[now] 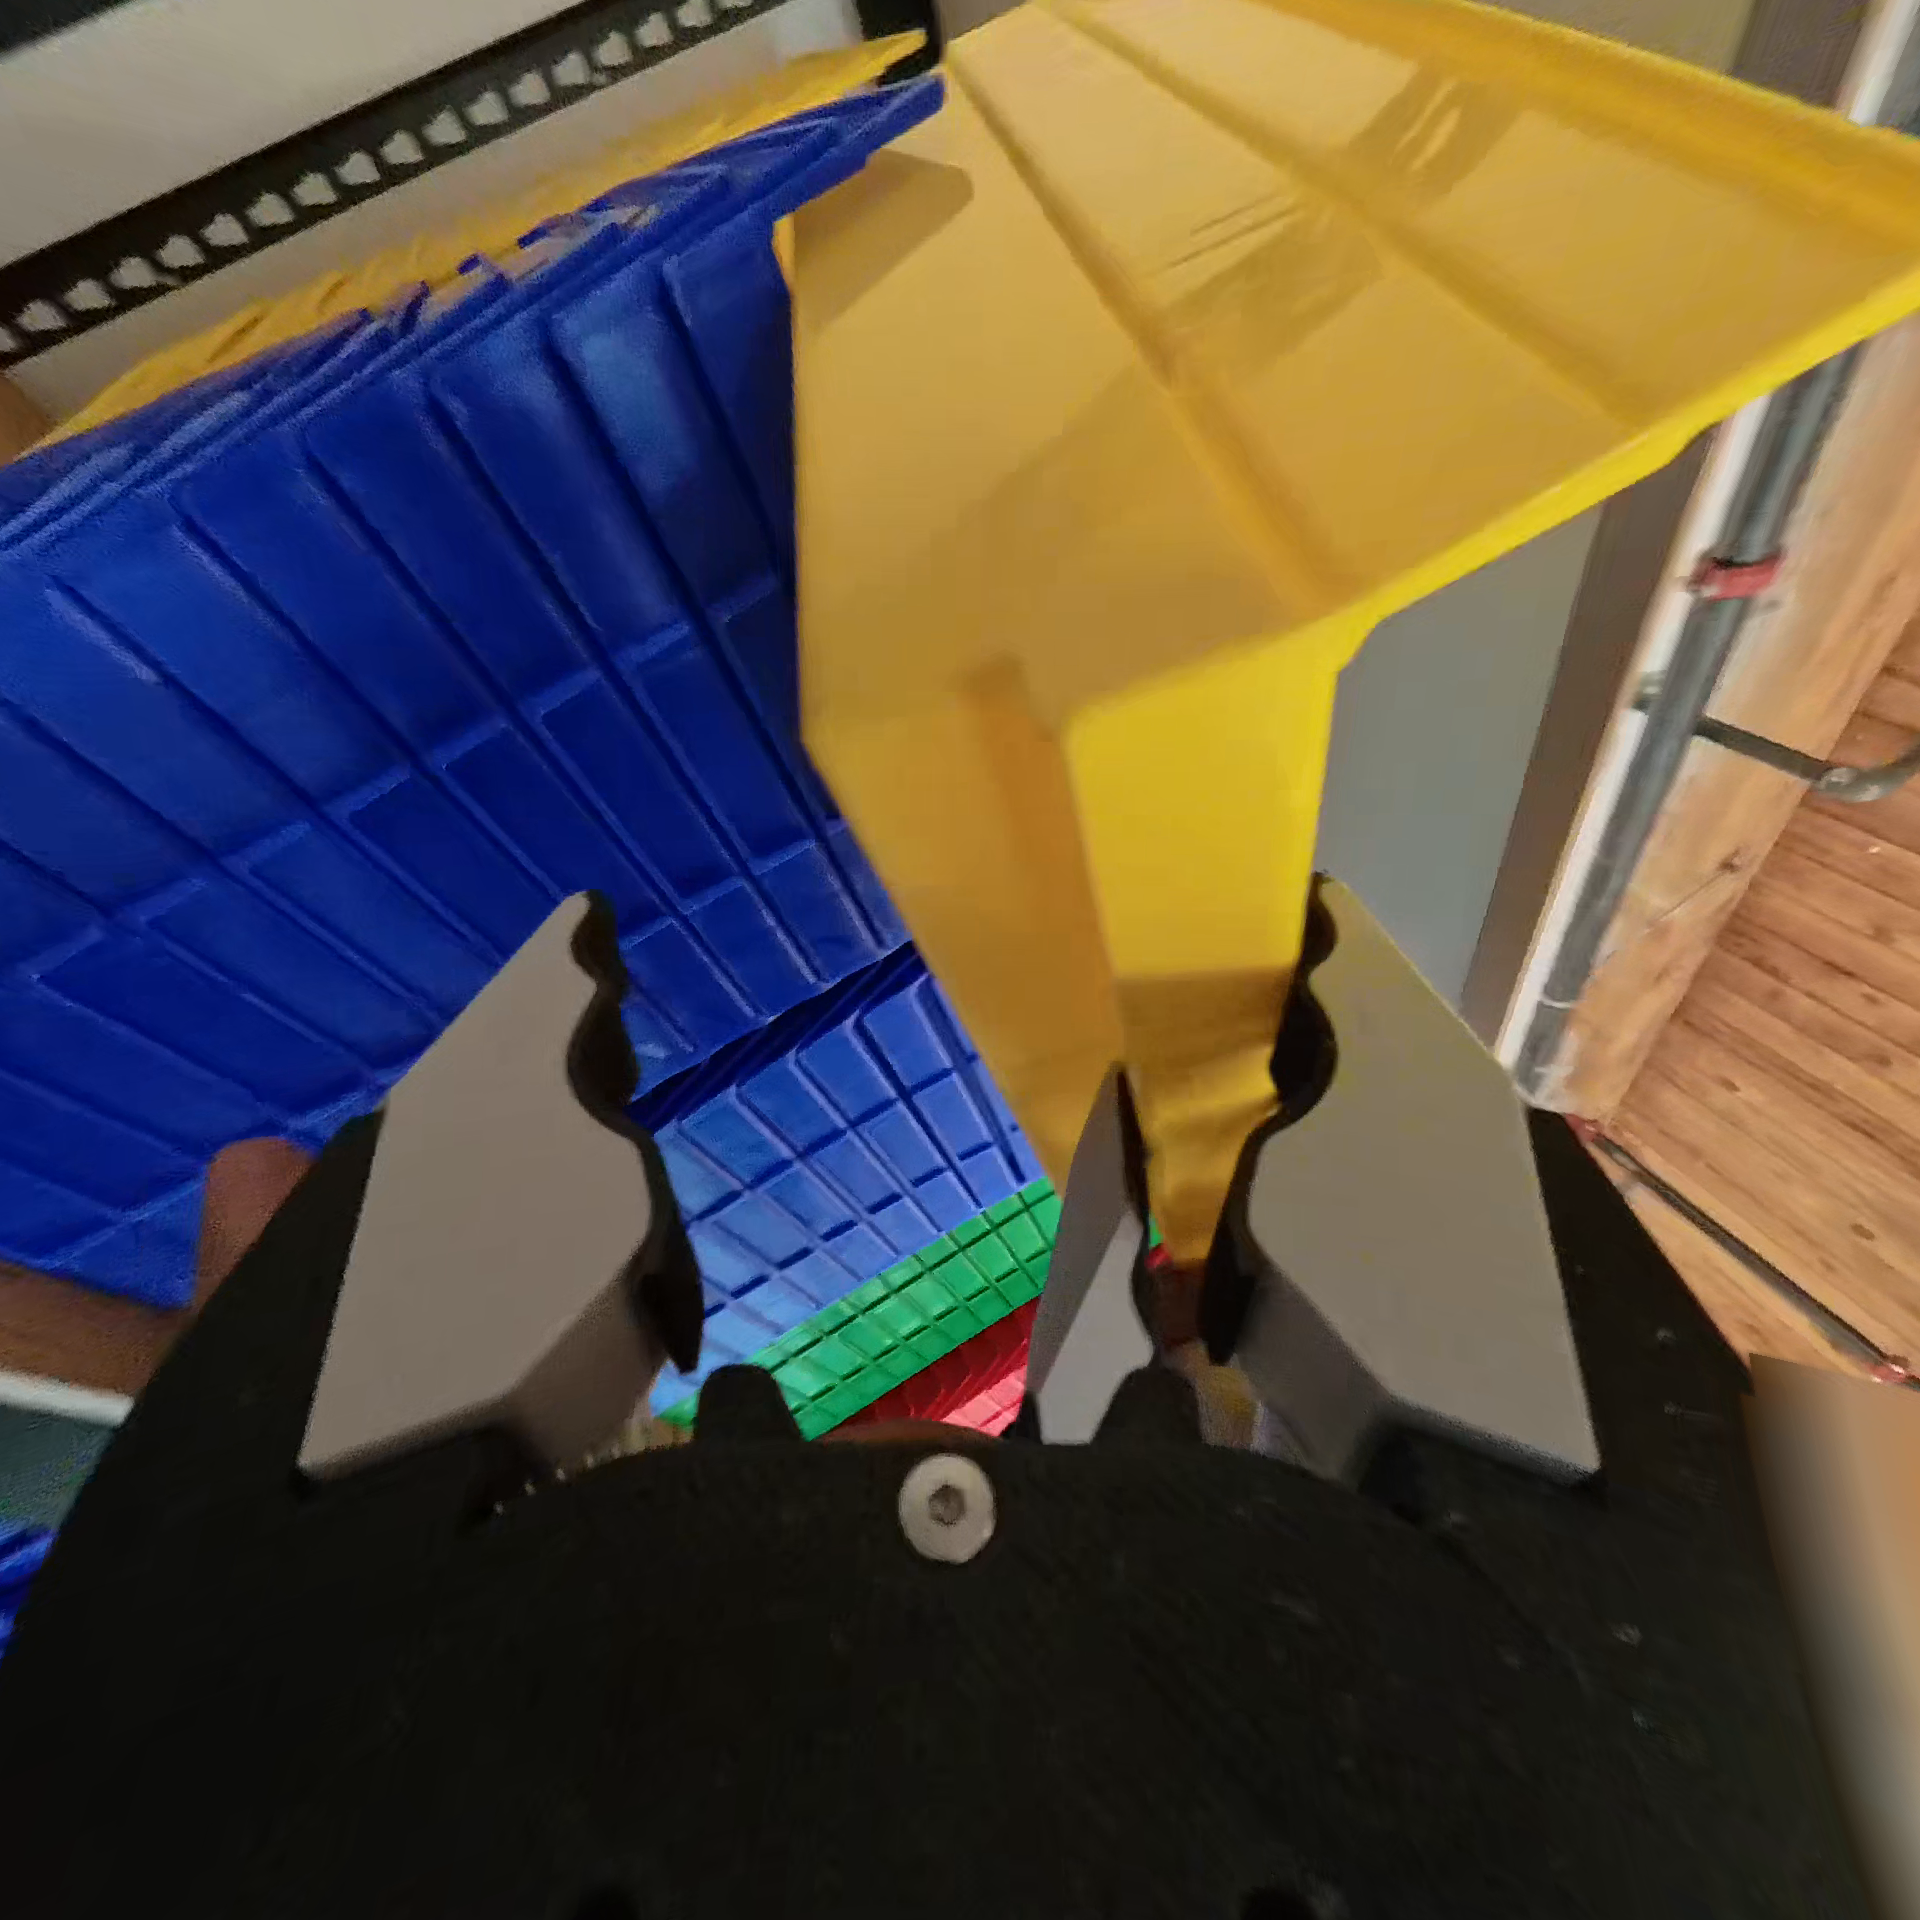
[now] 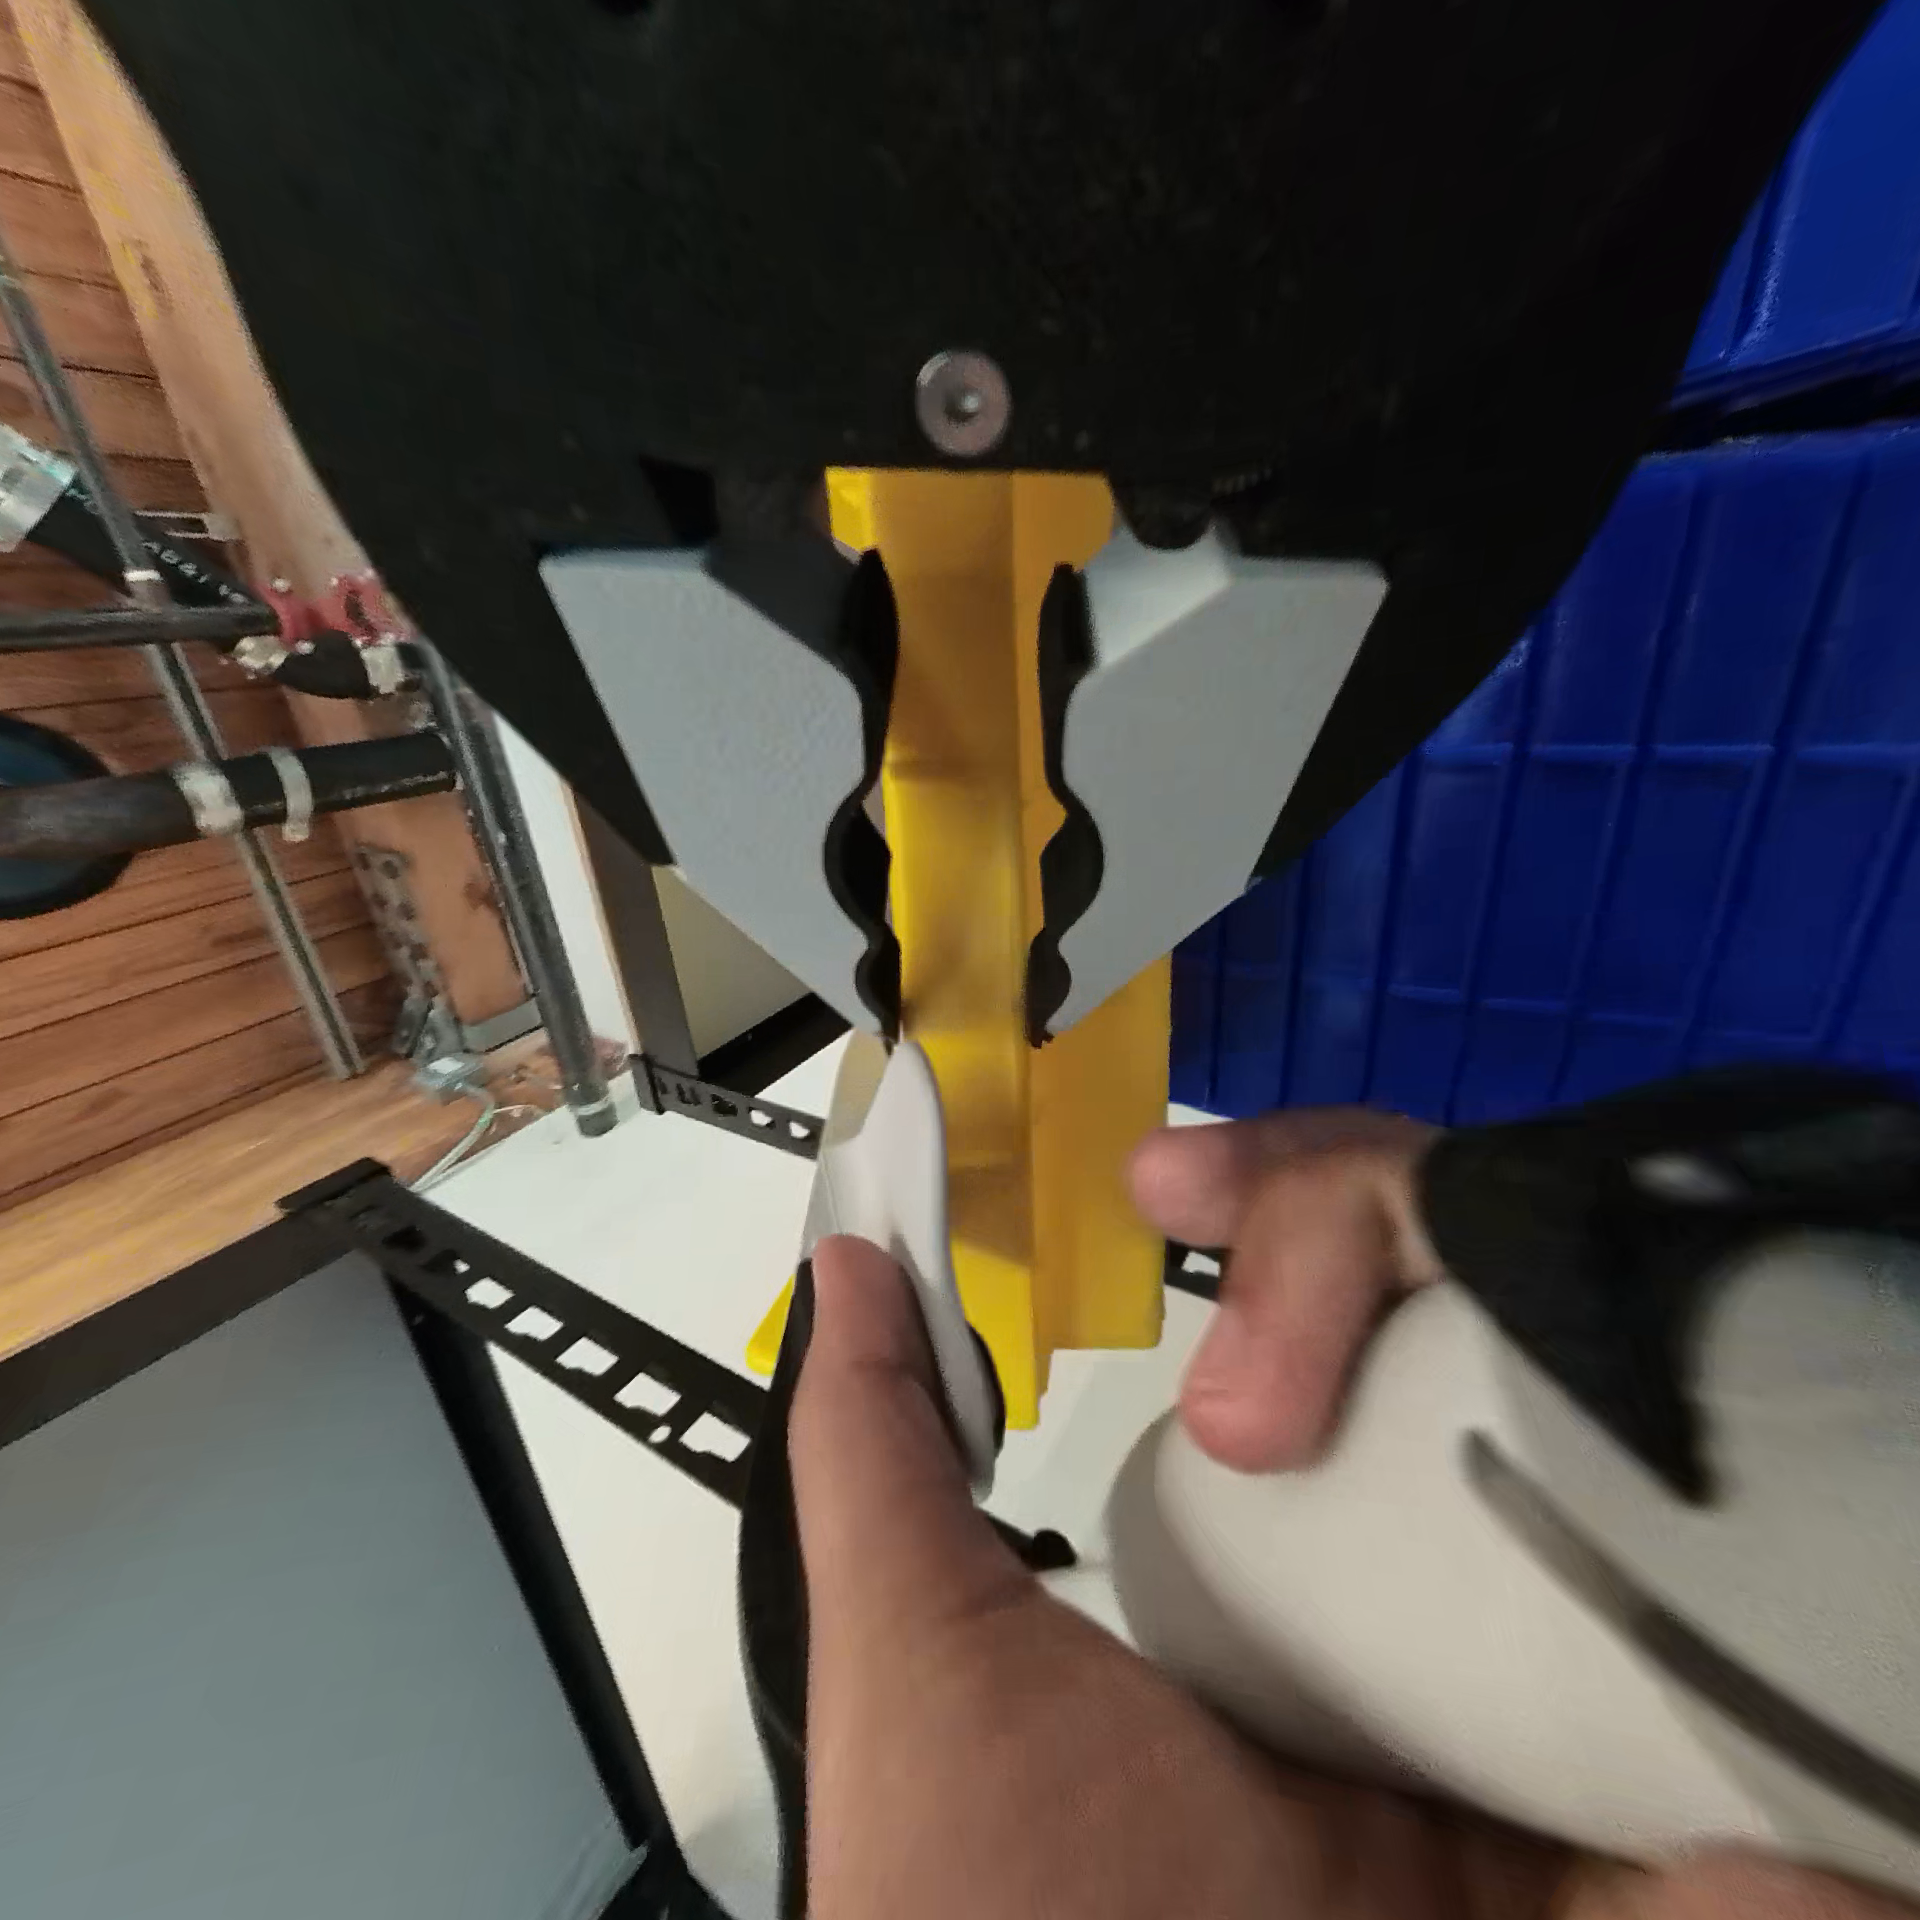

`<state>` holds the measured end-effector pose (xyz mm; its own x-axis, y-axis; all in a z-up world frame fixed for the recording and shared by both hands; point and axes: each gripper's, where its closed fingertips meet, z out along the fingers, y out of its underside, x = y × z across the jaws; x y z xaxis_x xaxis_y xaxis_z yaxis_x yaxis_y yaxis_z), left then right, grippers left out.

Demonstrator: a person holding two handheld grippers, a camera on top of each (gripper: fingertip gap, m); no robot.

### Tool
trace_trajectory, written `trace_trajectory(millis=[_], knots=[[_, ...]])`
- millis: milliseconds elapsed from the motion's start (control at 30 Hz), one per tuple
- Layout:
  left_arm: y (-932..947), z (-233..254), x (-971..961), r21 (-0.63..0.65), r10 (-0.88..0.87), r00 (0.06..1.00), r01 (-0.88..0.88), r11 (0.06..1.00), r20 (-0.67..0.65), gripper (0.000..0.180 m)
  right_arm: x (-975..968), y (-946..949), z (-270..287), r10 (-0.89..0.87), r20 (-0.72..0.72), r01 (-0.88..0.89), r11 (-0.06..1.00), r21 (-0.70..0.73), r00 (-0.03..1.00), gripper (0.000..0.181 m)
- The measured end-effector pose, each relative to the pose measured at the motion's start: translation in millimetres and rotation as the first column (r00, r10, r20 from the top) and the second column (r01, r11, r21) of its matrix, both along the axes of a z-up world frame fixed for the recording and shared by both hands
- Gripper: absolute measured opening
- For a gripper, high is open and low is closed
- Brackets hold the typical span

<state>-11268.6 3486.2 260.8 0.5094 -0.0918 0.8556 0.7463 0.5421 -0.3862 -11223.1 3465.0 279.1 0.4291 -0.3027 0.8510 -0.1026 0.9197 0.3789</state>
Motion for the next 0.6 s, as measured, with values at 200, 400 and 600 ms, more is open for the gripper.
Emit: trace_trajectory(millis=[200,400,600], knots=[[-7,19,2,0.155,0.028,0.999,-0.02,0.988,-0.047,0.065,55,-14,-21,0.256,-0.087,-0.255,0.967,0.02,0.963,0.0],[-9,12,13,0.206,0.046,0.996,-0.031,0.978,-0.072,0.062,103,28,-17,0.527,0.112,-0.304,0.637,-0.709,0.842,0.036],[-24,14,53,0.195,0.218,0.948,-0.174,0.965,-0.233,0.061,117,76,0,0.842,-0.128,-0.085,-0.098,-0.992,0.524,0.004]])
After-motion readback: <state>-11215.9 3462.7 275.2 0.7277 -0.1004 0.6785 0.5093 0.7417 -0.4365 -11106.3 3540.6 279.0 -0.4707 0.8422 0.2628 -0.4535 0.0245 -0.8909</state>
